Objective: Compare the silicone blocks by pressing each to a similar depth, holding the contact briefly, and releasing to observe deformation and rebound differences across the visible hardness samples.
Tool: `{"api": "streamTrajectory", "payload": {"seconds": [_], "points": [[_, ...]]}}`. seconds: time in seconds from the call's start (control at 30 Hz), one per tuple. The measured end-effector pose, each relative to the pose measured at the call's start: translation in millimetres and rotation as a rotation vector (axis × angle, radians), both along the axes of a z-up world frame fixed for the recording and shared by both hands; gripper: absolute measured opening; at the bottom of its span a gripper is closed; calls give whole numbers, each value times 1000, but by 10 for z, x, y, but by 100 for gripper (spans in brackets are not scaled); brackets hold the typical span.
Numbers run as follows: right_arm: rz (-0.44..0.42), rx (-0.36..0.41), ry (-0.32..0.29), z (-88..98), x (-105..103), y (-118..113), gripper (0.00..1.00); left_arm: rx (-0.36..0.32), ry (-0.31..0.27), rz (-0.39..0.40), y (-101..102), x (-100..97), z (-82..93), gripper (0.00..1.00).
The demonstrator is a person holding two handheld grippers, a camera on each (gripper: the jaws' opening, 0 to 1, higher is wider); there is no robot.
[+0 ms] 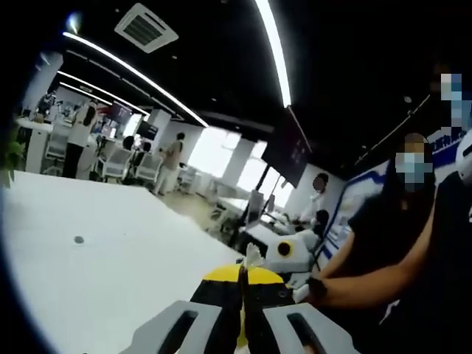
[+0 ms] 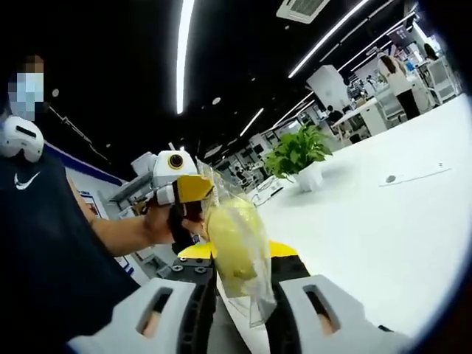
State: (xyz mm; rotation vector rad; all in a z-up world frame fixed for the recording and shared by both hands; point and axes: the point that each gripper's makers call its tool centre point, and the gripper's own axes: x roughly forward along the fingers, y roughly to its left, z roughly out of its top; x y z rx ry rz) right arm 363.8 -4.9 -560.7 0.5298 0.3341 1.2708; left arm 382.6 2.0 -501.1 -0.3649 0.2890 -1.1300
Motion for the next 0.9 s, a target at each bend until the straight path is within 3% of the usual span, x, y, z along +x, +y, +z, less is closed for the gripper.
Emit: {"api": "streamTrajectory", "payload": {"seconds": [0.07,0.17,0.23,0.37,0.4,0.47,0.53,0.63,0.67,0.7,0.9], "points": [[-10,26,7,30,9,-20,20,-8,-4,-4,-22,-12,33,0],[-51,8,-8,22,55,-27,25,-4,-14,-8,-53,-15,43,0],[-93,-4,-26,15,112,-46,39,-3,-15,-15,-83,-28,24,0],[-195,-109,-100,-113,224,-89,70,2,-4,7,-103,-11,-52,0],[-218,-124,-108,-137,243,-101,82,-1,0,11,-102,-1,-64,0],[-262,-170,-114,-234,271,-141,96,-8,7,18,-107,14,-87,0],[-294,-201,-136,-273,282,-226,96,-8,12,20,-118,16,-102,0],[-476,-272,-187,-357,381,-490,96,-2,13,28,-125,30,-117,0],[-491,-282,-196,-370,380,-517,96,0,13,34,-123,44,-122,0],[-540,-351,-228,-482,354,-609,96,-1,14,35,-123,48,-124,0],[-615,-443,-263,-709,213,-783,96,-16,33,69,-72,122,-169,0]]}}
